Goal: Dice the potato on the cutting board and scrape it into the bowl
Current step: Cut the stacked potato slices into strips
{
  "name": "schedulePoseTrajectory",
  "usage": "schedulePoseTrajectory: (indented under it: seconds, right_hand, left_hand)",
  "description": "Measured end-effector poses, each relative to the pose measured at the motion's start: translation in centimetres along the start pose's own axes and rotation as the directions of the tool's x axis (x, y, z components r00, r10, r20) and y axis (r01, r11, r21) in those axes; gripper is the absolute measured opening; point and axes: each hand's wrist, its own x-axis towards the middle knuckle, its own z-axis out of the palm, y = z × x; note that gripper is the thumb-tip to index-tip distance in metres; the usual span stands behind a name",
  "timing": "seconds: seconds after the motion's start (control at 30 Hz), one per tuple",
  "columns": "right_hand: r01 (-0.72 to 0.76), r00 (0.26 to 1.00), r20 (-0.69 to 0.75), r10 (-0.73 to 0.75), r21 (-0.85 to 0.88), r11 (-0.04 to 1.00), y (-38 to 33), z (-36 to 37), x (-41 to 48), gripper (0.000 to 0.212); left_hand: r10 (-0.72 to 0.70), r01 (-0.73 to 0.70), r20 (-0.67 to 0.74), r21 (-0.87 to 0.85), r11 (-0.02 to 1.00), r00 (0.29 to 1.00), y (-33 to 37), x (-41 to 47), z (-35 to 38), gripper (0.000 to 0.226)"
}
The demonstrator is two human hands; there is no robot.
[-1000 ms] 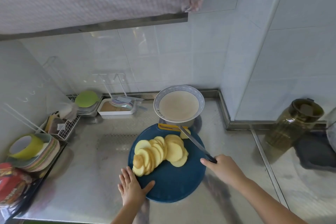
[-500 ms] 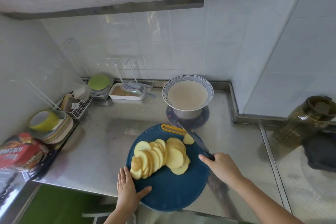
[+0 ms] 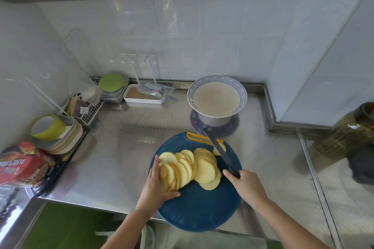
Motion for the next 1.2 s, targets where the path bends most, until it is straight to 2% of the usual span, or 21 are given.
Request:
schedulePoseTrajectory:
  seconds: [0.17, 0.4, 0.6, 0.73, 0.9, 1.03, 1.2]
  right_hand:
    - [-0.003, 1.000, -0.022, 0.003, 0.027, 1.000, -0.6, 0.4, 0.7, 0.053]
    - [-0.006, 1.000, -0.027, 0.008, 0.051, 0.999, -0.8, 0.8, 0.8, 0.054]
    - [-0.017, 0.999, -0.049, 0.021, 0.067, 0.998, -0.3, 1.1, 0.3, 0.056]
    - [-0.022, 0.998, -0.061, 0.026, 0.068, 0.997, -0.3, 0.8, 0.2, 0.055]
    - [-0.008, 0.997, -0.075, 0.014, 0.078, 0.997, -0.3, 0.7, 0.3, 0.055]
    - [0.015, 0.998, -0.061, -0.010, 0.088, 0.996, -0.5, 1.1, 0.3, 0.055]
    - [0.065, 0.997, -0.050, -0.061, 0.089, 0.994, -1.3, 1.6, 0.6, 0.055]
  left_hand:
    - [0.020, -0.023, -0.059, -0.049, 0.999, 0.998, -0.3, 0.4, -0.1, 0.132]
    - [0.090, -0.092, -0.038, -0.031, 0.995, 0.995, -0.7, 0.9, -1.1, 0.135]
    - [0.087, -0.087, 0.007, -0.024, 0.996, 0.996, -1.5, 1.1, -1.6, 0.134]
    - [0.081, -0.081, -0.013, -0.022, 0.996, 0.997, -1.6, 0.9, -1.2, 0.121]
    - [0.111, -0.117, -0.126, -0.041, 0.992, 0.986, -1.5, -0.3, 0.0, 0.096]
    - [0.080, -0.092, -0.179, -0.062, 0.994, 0.981, -1.2, -0.5, 0.5, 0.097]
    - [0.143, -0.148, -0.196, -0.014, 0.989, 0.970, -1.1, -0.2, -0.1, 0.078]
